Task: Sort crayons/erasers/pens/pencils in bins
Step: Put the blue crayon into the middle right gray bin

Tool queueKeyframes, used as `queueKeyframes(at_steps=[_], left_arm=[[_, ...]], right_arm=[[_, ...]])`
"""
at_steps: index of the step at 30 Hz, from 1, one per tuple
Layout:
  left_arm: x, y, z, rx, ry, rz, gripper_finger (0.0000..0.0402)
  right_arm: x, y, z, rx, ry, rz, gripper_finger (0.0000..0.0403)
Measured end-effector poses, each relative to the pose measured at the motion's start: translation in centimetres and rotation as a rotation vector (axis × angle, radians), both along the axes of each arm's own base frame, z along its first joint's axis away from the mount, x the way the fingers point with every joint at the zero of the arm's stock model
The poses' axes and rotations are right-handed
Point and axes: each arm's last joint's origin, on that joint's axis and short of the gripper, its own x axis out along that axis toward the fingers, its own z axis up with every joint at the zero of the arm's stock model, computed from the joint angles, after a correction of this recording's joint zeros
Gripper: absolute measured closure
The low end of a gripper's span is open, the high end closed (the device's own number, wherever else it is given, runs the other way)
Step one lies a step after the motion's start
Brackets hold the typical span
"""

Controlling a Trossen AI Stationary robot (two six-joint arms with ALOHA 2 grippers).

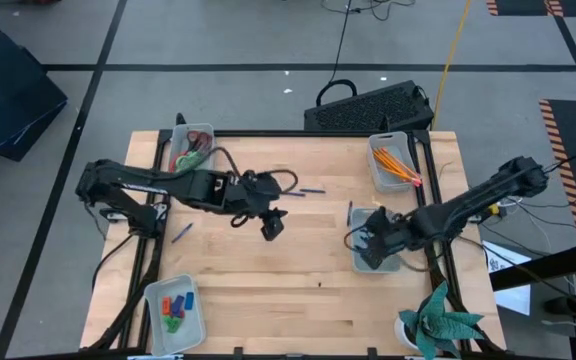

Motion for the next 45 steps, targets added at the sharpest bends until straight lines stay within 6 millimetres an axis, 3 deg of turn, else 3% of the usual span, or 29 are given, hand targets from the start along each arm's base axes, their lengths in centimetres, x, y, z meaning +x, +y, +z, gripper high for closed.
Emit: queueKeyframes(at_steps=[7,13,17,23,27,32,41,45], left_arm=[[-0.7,1.1,-5.0,-0.062,0.140,0.067,0.0162],[-0.6,3.7,-9.5,-0.104,0.157,0.038,0.0135],[0.7,6.3,-11.9,-0.009,0.147,-0.085,0.0145],[3.9,9.9,-15.8,0.163,0.091,-0.294,0.0182],[4.8,12.0,-18.1,0.207,0.080,-0.301,0.0202],[4.9,14.4,-19.5,0.193,0.062,-0.311,0.0210],[4.8,14.7,-22.4,0.105,0.107,-0.422,0.0211],[4.9,14.6,-23.2,0.052,0.125,-0.364,0.0230]], right_arm=[[1.5,-0.7,-2.8,0.028,0.173,-0.091,0.0337],[1.9,-1.7,-3.0,0.044,0.187,-0.131,0.0291],[1.7,-2.0,-0.7,0.089,0.096,-0.102,0.0273],[1.5,-2.3,4.9,0.037,-0.189,0.038,0.0281],[1.3,-2.5,8.0,-0.024,-0.450,0.159,0.0291],[0.9,-3.0,10.9,-0.152,-0.707,0.177,0.0296],[0.1,-5.1,13.1,-0.285,-0.862,0.178,0.0296],[0.3,-5.7,13.5,-0.347,-0.886,0.187,0.0296]])
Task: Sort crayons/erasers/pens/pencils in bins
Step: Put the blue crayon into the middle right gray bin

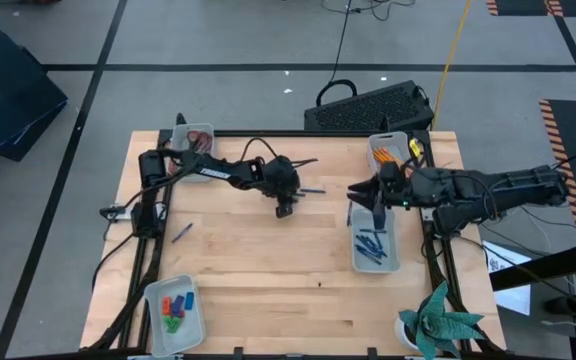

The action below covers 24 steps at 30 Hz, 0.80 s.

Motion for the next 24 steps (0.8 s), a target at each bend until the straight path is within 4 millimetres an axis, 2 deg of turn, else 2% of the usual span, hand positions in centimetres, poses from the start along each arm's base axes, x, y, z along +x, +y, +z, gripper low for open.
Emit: queueKeyframes(at_steps=[3,6,10,12,19,24], left_arm=[[-0.2,-0.1,-0.6,-0.018,0.050,0.058,0.0269],[-0.3,-0.6,-0.8,0.027,0.093,0.041,0.0317],[-0.2,-2.0,-0.5,0.052,0.122,-0.018,0.0378],[-0.4,-3.0,-0.4,0.036,0.161,-0.024,0.0388],[-2.2,-6.8,3.3,-0.075,0.221,-0.080,0.0367],[-3.5,-7.6,9.3,-0.092,0.070,-0.041,0.0392]], right_arm=[[0.1,-0.3,0.2,-0.048,-0.012,0.000,0.0296],[0.1,-0.5,0.2,-0.088,-0.010,0.003,0.0296],[0.2,-0.7,0.5,-0.118,-0.028,0.001,0.0296],[0.2,-0.7,0.6,-0.129,-0.033,0.003,0.0296],[0.7,-0.7,0.1,-0.175,0.006,-0.011,0.0288],[1.9,-0.5,-1.8,-0.181,0.074,0.000,0.0239]])
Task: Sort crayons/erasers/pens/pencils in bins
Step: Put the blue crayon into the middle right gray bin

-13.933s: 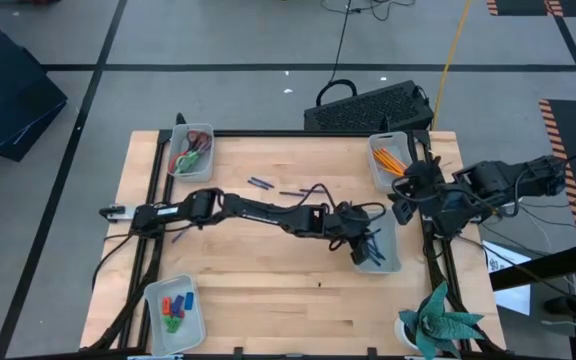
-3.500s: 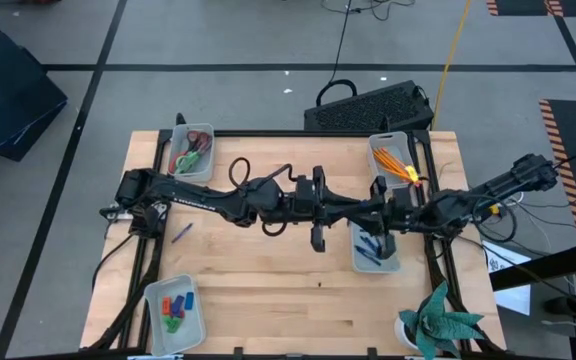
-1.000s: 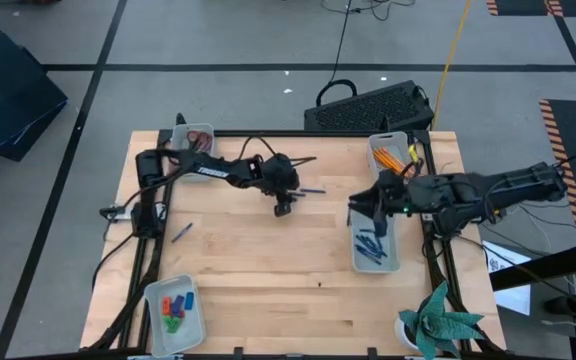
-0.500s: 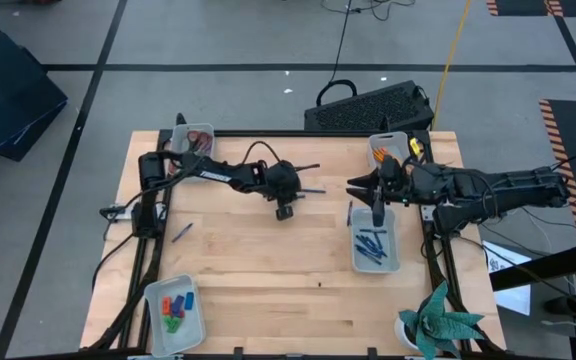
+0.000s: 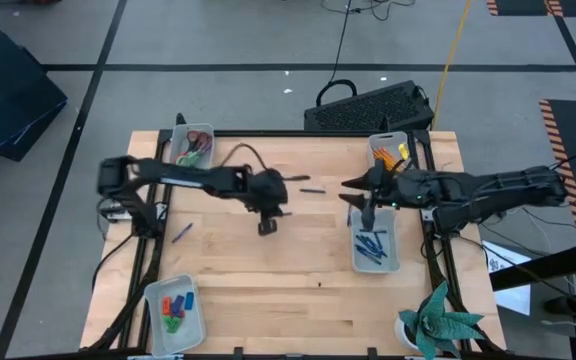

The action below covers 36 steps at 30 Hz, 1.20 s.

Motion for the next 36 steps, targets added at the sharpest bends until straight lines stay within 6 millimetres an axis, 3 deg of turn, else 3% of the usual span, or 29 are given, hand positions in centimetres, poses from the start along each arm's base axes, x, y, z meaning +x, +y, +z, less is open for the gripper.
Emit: queueKeyframes(at_steps=[3,6,13,24,36], left_arm=[[-0.8,-0.6,3.2,0.011,-0.120,0.034,0.0385],[-1.3,-1.0,7.0,0.010,-0.330,0.054,0.0379],[-0.8,-1.9,11.8,-0.016,-0.737,0.082,0.0391],[-0.2,-4.3,12.7,-0.095,-0.857,0.081,0.0369],[0.0,-4.0,13.8,-0.060,-0.984,0.155,0.0367]], right_arm=[[1.0,0.1,-1.5,-0.008,0.005,0.002,0.0203],[2.3,0.2,-2.3,0.002,-0.136,0.001,0.0177],[4.8,0.6,-3.9,0.095,-0.437,-0.020,0.0176],[5.9,2.0,-3.4,0.132,-0.665,0.031,0.0222],[5.7,1.9,-2.6,0.126,-0.753,0.050,0.0329]])
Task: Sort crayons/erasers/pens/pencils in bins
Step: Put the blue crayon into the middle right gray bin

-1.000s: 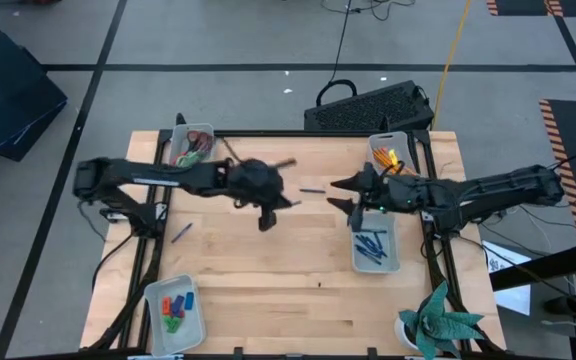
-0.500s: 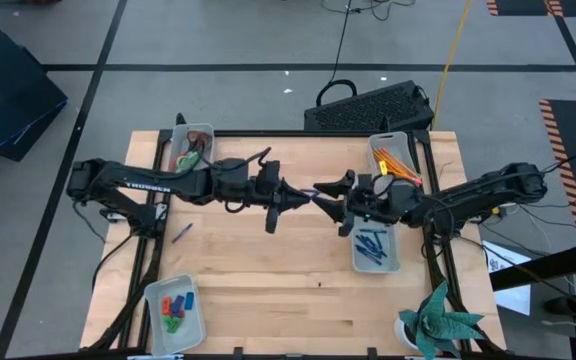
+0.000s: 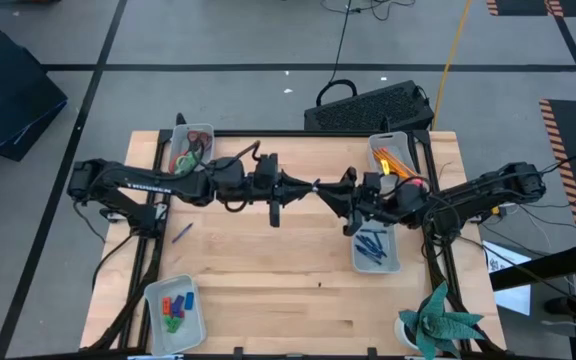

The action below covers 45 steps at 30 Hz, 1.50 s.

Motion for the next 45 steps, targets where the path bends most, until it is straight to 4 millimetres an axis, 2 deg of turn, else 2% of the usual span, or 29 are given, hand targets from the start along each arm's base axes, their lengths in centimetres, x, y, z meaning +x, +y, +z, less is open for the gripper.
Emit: queueKeyframes(at_steps=[5,13,16,24,30,35,41,45], left_arm=[[0.0,0.0,0.0,-0.020,0.002,0.004,0.0367],[0.0,-0.7,0.5,-0.027,-0.050,-0.020,0.0367],[0.2,-0.9,0.3,-0.024,-0.053,-0.017,0.0367],[1.8,-1.5,-1.3,-0.051,-0.074,-0.031,0.0366],[1.8,-1.6,-0.9,-0.050,-0.119,-0.022,0.0366],[1.8,-1.7,-0.6,-0.052,-0.143,-0.031,0.0366],[1.8,-1.8,-0.7,-0.044,-0.136,-0.035,0.0366],[1.8,-1.9,-0.8,-0.053,-0.120,-0.036,0.0364]], right_arm=[[0.0,-0.1,0.1,0.021,-0.009,-0.024,0.0347],[-0.1,-0.1,0.3,-0.003,-0.036,0.007,0.0267],[-0.2,0.0,0.5,-0.029,-0.053,0.039,0.0252],[-0.2,0.1,0.5,-0.016,-0.060,0.050,0.0258],[-0.2,0.3,0.5,-0.008,-0.058,0.059,0.0260],[-0.2,0.3,0.6,-0.038,-0.061,0.046,0.0288],[-0.3,0.3,0.7,-0.089,-0.069,0.022,0.0379],[-0.3,0.3,0.7,-0.114,-0.062,0.013,0.0380]])
